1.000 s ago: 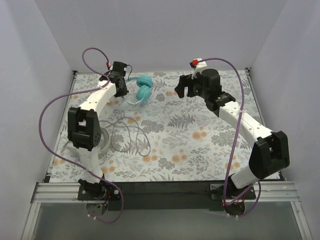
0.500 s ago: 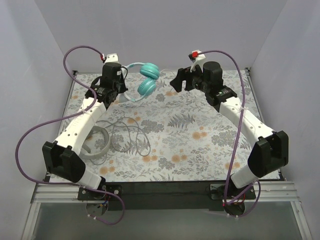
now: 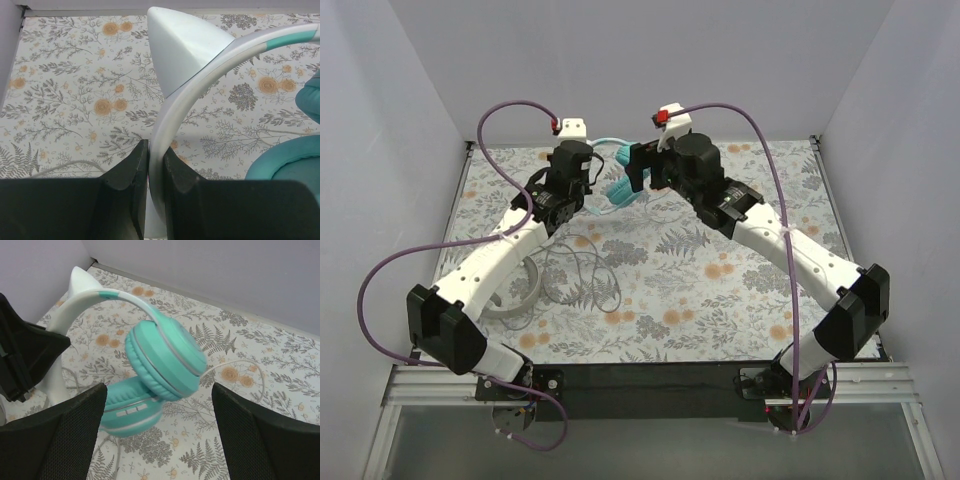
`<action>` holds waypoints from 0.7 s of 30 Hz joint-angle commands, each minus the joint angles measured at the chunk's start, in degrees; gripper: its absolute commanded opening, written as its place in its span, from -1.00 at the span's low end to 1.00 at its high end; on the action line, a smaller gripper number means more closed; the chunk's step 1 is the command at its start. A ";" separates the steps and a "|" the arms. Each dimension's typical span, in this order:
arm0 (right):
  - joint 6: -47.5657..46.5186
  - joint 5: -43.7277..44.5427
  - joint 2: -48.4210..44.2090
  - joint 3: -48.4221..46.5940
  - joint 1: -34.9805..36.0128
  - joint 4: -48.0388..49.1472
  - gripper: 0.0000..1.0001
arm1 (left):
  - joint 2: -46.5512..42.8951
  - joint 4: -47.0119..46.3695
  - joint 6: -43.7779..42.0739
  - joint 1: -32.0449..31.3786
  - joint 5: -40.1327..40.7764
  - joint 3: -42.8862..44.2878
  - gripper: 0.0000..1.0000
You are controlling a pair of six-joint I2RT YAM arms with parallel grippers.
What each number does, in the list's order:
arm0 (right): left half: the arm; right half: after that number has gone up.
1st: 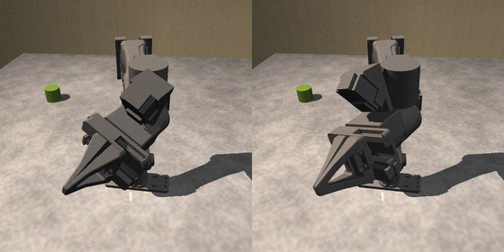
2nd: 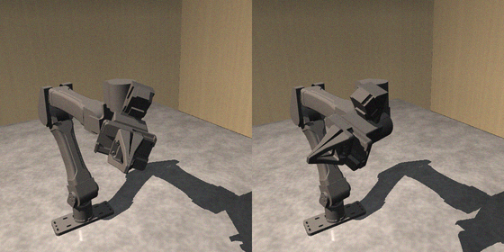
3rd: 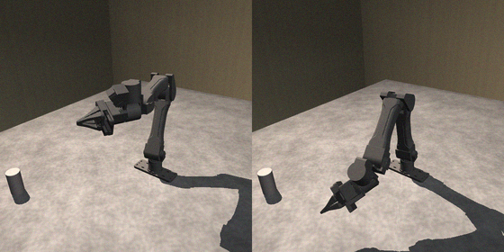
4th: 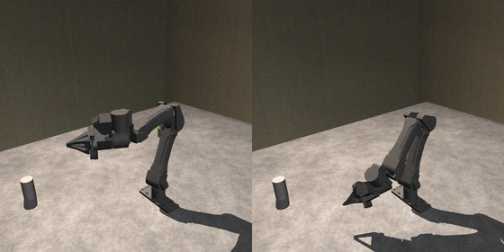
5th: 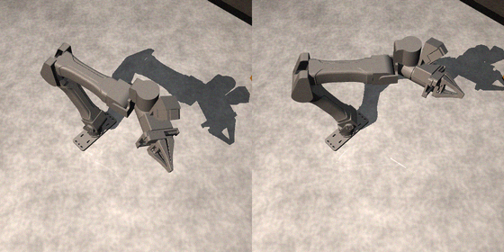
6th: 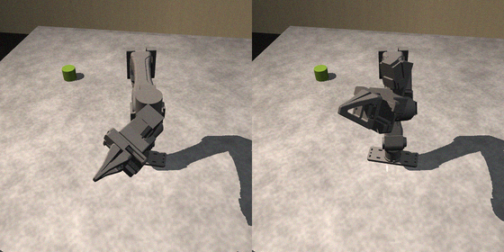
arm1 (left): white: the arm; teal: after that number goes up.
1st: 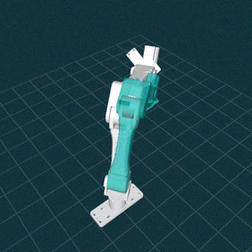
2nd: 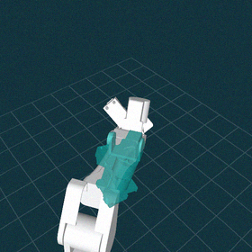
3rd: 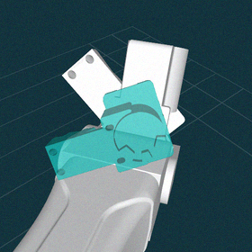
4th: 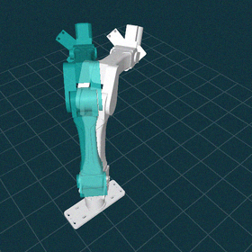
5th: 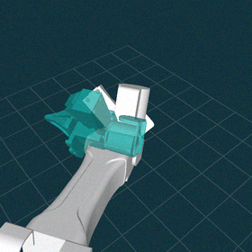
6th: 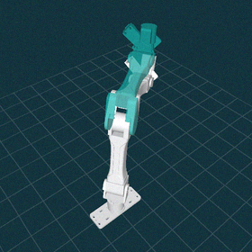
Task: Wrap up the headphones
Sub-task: Grab headphones with the left arm, then wrap the headphone cable with the right arm
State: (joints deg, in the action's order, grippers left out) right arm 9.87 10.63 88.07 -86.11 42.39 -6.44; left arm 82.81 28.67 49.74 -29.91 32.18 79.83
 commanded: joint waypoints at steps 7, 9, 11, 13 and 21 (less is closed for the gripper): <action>0.24 15.02 4.90 -4.94 5.42 -4.36 0.87 | -4.49 -4.76 2.73 -2.87 8.24 1.38 -1.00; 0.94 17.22 6.31 -5.92 5.68 -6.04 0.86 | -5.02 -4.76 3.96 -2.96 10.17 1.29 -1.00; 1.20 19.25 7.02 -4.61 5.60 -6.66 0.86 | -5.28 -4.93 6.15 -2.87 10.70 1.20 -1.00; 1.90 18.20 6.94 -3.90 5.60 -7.01 0.86 | -5.11 -5.02 8.52 -2.87 12.20 1.29 -1.00; 3.93 15.91 1.85 2.87 5.77 -7.27 0.83 | -3.80 -5.37 15.21 -2.96 13.78 2.69 -1.00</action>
State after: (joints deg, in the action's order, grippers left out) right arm 12.60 26.00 92.55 -85.54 48.03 -10.96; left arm 82.61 29.30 58.30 -33.01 42.70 79.83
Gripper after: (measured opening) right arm 0.916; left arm 0.120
